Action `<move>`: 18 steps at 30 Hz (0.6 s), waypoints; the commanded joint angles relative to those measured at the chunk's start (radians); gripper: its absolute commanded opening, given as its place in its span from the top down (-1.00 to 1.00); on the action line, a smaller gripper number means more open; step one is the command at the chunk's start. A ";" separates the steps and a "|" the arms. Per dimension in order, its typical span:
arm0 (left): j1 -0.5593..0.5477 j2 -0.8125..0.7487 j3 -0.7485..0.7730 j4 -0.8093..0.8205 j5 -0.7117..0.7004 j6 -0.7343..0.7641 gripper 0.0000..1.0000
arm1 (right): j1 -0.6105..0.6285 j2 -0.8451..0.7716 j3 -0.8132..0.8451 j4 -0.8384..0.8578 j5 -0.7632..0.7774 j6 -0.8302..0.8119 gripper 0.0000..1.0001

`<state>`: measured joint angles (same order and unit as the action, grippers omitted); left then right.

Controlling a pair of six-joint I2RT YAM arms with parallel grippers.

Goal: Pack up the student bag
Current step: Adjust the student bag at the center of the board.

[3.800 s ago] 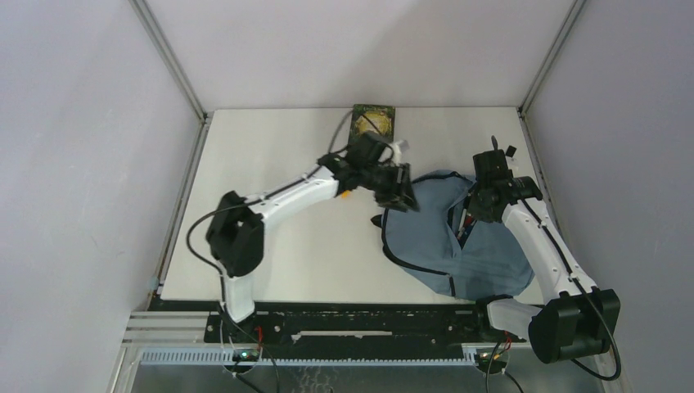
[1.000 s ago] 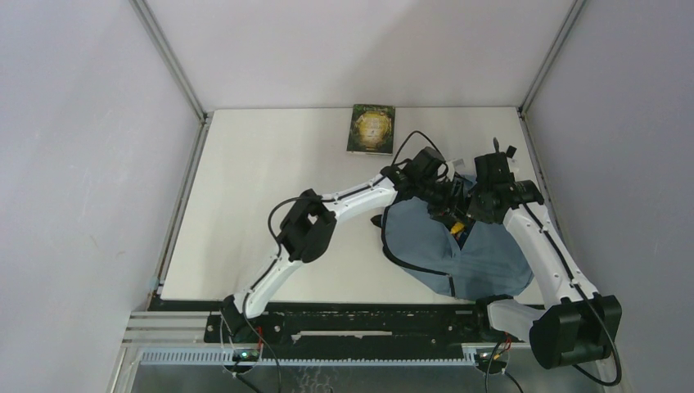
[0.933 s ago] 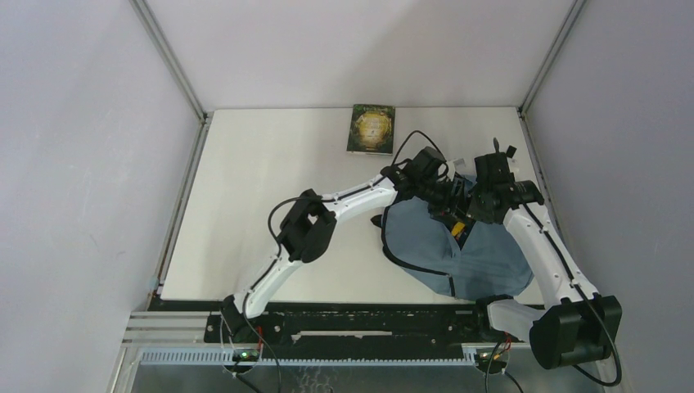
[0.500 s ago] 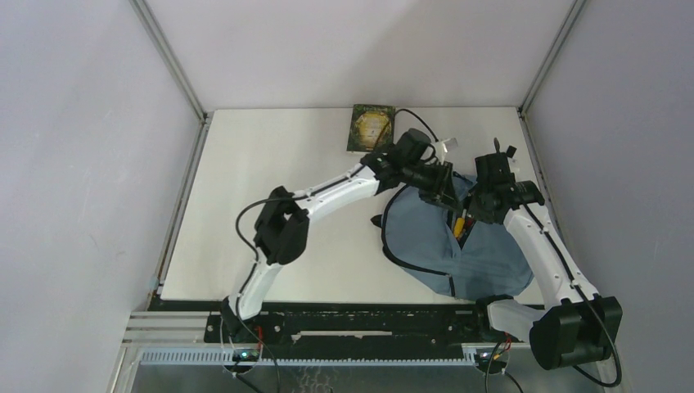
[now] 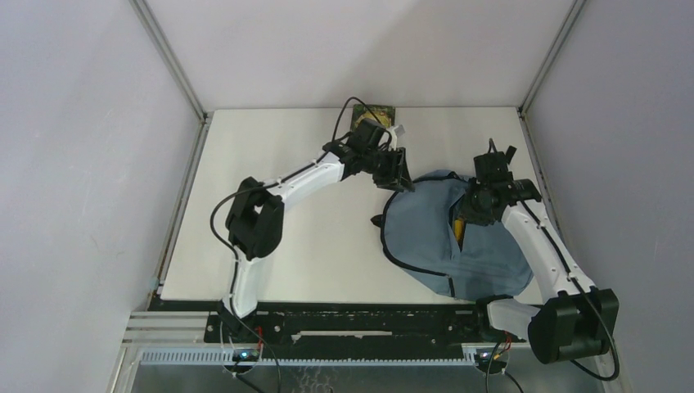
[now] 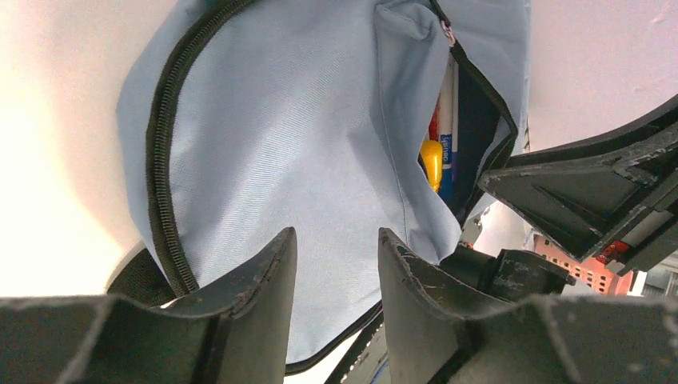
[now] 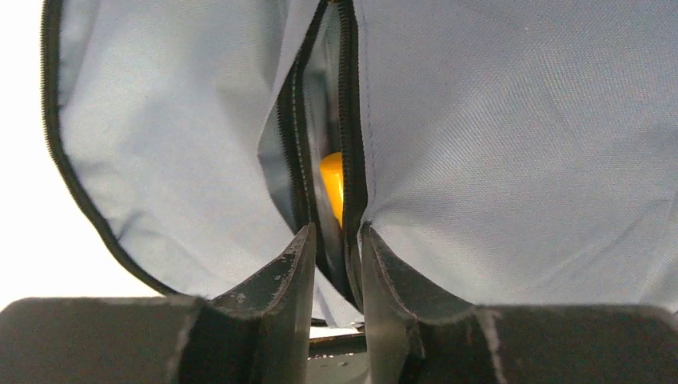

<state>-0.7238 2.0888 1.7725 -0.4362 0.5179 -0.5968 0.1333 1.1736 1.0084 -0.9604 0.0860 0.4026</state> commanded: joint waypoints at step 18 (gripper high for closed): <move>-0.067 -0.003 0.098 -0.005 0.034 0.019 0.07 | -0.256 -0.007 -0.039 0.241 -0.095 0.107 0.86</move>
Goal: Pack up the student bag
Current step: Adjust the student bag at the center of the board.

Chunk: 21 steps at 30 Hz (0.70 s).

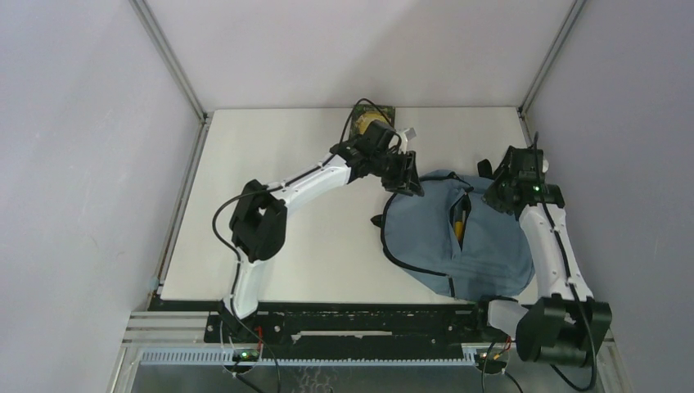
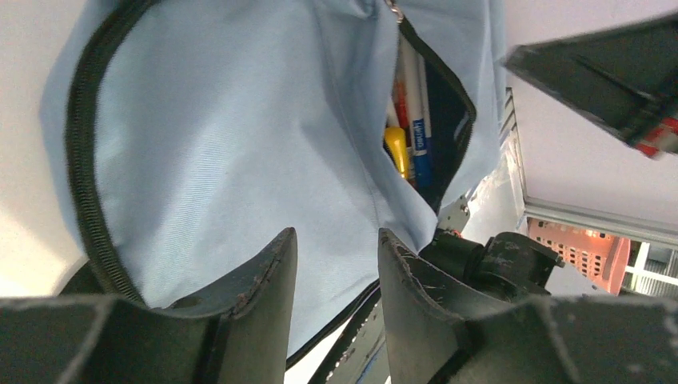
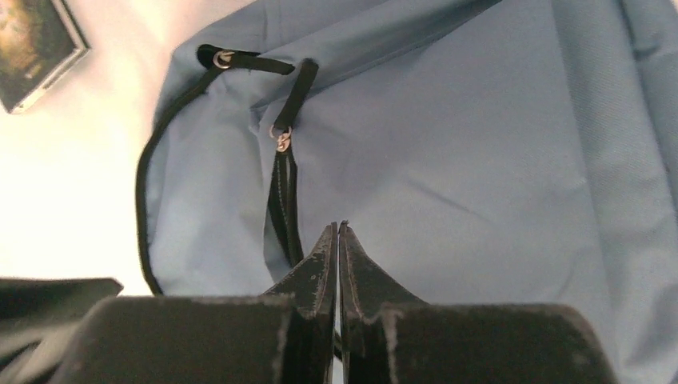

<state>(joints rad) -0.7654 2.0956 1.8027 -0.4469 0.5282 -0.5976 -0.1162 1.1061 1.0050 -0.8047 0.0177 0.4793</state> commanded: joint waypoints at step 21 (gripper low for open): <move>-0.066 0.078 0.227 -0.062 0.030 0.031 -0.04 | -0.052 0.086 -0.073 0.190 -0.106 0.064 0.54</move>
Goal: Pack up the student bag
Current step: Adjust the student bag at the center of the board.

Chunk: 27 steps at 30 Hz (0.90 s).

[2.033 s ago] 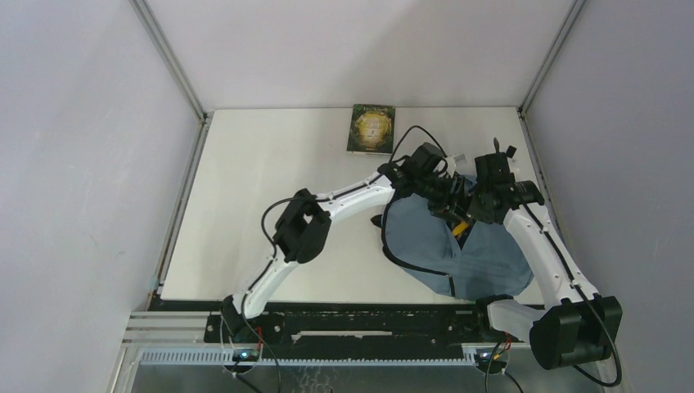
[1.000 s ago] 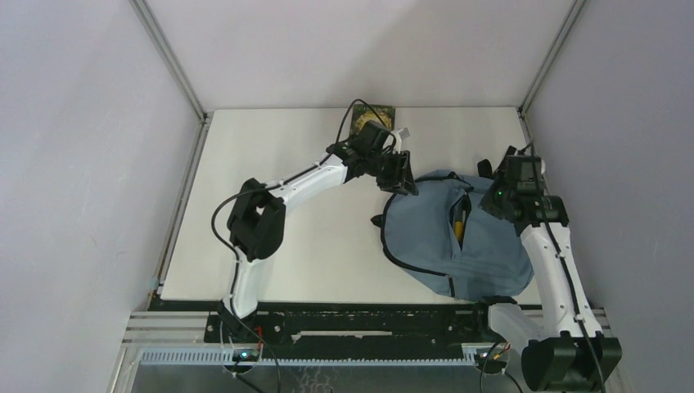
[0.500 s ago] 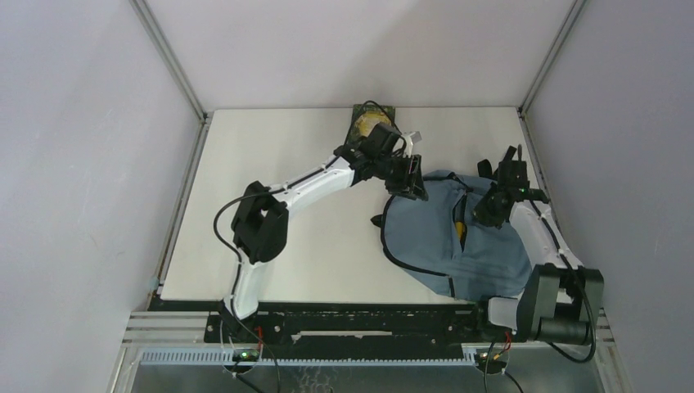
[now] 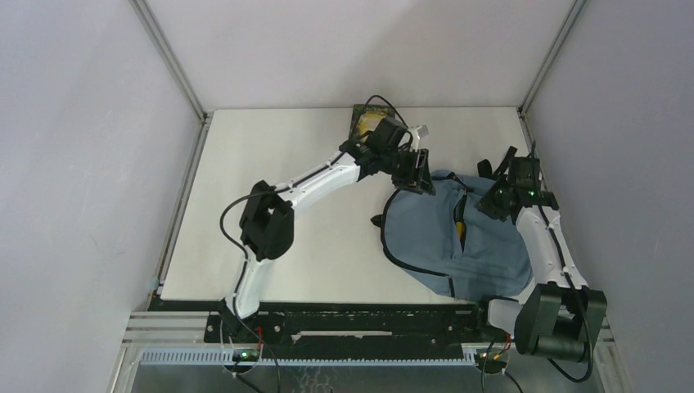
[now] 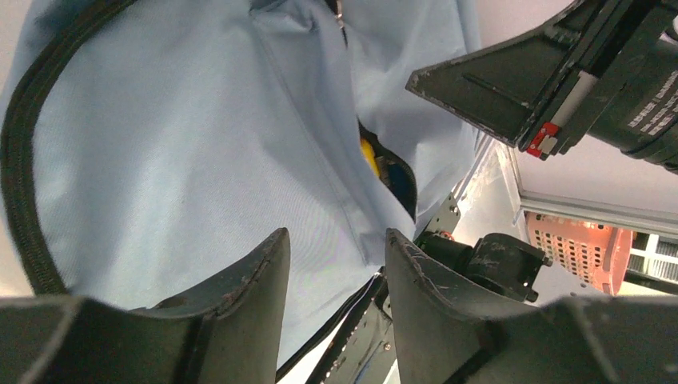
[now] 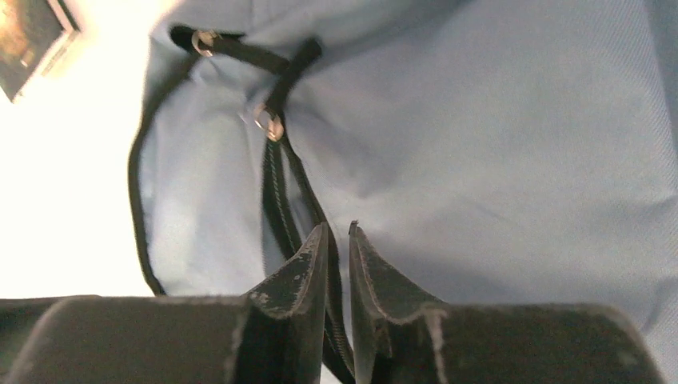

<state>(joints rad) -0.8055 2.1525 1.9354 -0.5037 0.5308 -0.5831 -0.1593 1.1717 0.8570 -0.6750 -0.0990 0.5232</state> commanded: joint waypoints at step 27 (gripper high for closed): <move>-0.052 0.098 0.145 -0.024 0.051 0.006 -0.03 | -0.031 0.271 0.201 0.217 -0.052 0.150 0.21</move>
<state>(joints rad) -0.8536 2.2528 2.0457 -0.5419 0.5560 -0.5846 -0.1883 1.5173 1.0222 -0.5278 -0.1699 0.6468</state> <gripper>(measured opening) 0.518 0.390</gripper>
